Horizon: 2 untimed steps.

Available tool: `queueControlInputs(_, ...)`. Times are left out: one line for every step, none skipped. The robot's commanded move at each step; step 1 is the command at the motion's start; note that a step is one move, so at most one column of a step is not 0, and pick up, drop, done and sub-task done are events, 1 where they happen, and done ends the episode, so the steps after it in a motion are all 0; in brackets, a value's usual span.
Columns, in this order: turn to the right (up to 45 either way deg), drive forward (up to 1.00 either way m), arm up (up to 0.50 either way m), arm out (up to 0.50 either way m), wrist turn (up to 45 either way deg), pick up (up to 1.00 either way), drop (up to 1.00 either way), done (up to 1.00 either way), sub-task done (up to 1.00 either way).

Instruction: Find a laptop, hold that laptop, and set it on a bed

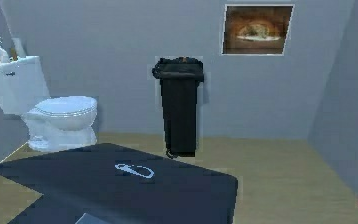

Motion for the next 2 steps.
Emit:
queueControlInputs(21.0, 0.0, 0.0, 0.0, 0.0, 0.0, 0.0, 0.0, 0.0)
queueControlInputs(0.0, 0.55, 0.0, 0.0, 0.0, 0.0, 0.0, 0.0, 0.0)
